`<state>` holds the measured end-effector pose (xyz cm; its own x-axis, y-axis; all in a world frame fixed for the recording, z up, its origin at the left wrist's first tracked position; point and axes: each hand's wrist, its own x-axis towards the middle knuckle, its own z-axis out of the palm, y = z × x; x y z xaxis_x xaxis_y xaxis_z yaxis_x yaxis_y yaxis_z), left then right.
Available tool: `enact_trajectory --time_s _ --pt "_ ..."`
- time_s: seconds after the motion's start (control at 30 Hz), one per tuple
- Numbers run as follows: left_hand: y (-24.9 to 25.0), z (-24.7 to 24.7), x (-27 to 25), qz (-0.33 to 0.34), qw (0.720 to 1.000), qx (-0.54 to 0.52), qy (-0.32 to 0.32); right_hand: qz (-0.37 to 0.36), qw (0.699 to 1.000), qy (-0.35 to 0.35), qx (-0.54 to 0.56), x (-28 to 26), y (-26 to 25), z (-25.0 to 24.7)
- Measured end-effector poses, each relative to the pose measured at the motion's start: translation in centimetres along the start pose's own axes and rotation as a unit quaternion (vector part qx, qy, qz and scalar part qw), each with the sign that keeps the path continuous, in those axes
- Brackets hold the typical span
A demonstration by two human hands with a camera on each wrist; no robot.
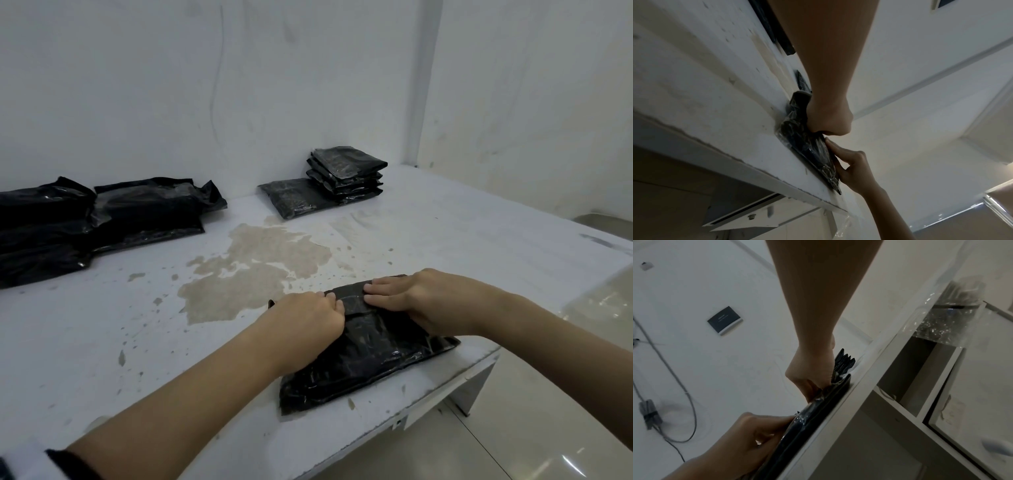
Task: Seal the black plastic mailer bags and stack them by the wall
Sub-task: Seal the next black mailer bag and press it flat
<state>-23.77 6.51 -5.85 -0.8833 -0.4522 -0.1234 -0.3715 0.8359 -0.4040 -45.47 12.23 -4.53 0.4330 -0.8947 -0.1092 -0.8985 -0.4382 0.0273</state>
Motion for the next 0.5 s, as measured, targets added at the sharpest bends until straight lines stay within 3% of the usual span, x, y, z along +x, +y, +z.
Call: enact_trajectory --time_s 0.13,0.3,0.5 --pt "0.3 -0.4 -0.4 -0.001 0.999 -0.017 -0.033 -0.007 0.999 0.021 0.03 -0.1 0.6 0.6" --pt "-0.8 0.6 -2.0 0.01 0.993 -0.112 -0.036 -0.034 0.995 0.07 0.069 -0.1 1.4 1.8" --pt "-1.5 1.8 -2.2 0.041 0.989 -0.145 -0.005 -0.019 1.0 -0.003 0.017 0.0 1.5 1.1"
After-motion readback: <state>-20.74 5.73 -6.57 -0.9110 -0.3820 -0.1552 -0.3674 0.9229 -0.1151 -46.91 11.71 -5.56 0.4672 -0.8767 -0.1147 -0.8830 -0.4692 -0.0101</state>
